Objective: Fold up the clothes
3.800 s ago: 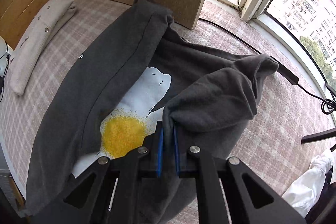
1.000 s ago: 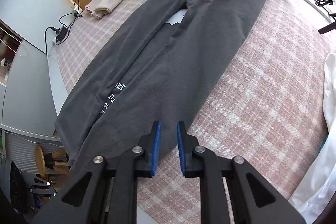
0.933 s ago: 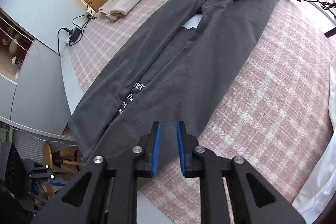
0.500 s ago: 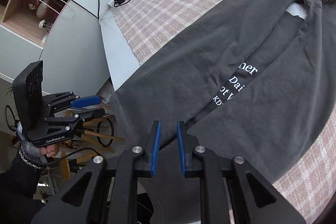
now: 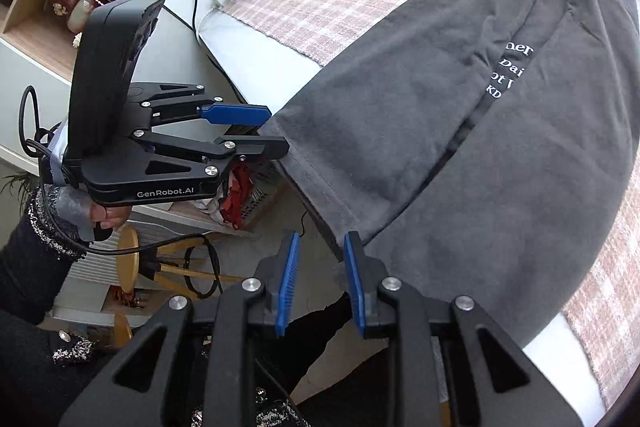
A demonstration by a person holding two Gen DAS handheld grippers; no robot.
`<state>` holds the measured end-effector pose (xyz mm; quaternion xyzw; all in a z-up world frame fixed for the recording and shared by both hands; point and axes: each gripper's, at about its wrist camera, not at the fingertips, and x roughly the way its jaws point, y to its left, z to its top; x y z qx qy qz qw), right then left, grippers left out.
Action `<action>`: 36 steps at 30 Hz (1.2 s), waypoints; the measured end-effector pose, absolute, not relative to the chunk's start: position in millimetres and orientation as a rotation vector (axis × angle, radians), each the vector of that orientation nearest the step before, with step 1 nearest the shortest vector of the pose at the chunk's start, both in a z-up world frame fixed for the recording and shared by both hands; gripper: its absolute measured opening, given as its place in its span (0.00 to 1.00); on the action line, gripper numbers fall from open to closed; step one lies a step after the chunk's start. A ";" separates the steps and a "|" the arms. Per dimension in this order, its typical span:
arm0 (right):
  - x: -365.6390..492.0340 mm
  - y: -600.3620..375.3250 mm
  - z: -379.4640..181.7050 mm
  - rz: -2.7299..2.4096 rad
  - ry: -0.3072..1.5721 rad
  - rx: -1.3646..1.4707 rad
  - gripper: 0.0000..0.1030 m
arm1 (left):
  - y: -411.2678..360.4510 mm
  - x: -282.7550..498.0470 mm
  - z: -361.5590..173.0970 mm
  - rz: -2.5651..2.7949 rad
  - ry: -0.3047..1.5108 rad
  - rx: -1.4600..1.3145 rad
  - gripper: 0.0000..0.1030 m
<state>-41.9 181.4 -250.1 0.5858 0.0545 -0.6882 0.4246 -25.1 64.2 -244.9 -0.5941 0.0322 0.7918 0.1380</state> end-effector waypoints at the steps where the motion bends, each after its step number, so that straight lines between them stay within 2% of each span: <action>1: -37.6 179.6 -251.5 -1.753 0.137 1.475 0.23 | 67.1 -26.4 -245.2 2.262 0.119 -1.696 0.36; 3: -31.2 175.7 -254.5 -1.815 0.131 1.495 0.28 | 71.5 -24.1 -246.1 2.234 0.221 -1.657 0.36; 5: -26.5 173.4 -255.9 -1.874 0.129 1.505 0.30 | 71.4 -23.3 -244.7 2.206 0.246 -1.631 0.36; 10: -22.4 171.8 -253.5 -1.981 0.157 1.517 0.31 | 72.1 -23.8 -243.4 2.139 0.298 -1.578 0.36; 16: -28.6 153.7 -259.8 -2.016 0.306 1.513 0.31 | 79.7 -34.3 -254.9 2.093 0.346 -1.579 0.36; 18: -29.6 152.8 -260.5 -2.015 0.316 1.511 0.31 | 79.1 -36.1 -254.9 2.094 0.342 -1.570 0.33; 19: -29.8 152.4 -260.6 -2.013 0.323 1.509 0.31 | 78.7 -37.0 -254.8 2.094 0.340 -1.566 0.26; 20: -29.8 150.9 -261.0 -2.016 0.339 1.506 0.26 | 77.6 -38.5 -254.9 2.101 0.339 -1.563 0.16; 21: -29.3 148.5 -261.8 -2.022 0.360 1.506 0.16 | 76.2 -40.4 -255.0 2.105 0.330 -1.563 0.11; 24: -34.7 152.1 -261.9 -2.009 0.278 1.530 0.07 | 74.0 -44.1 -255.1 2.089 0.308 -1.564 0.06; 30: -28.5 156.1 -254.5 -1.967 0.210 1.532 0.05 | 71.7 -38.4 -240.4 2.067 0.344 -1.530 0.04; 36: -21.5 149.1 -270.9 -1.906 0.287 1.599 0.05 | 80.0 -38.1 -254.2 2.019 0.413 -1.550 0.05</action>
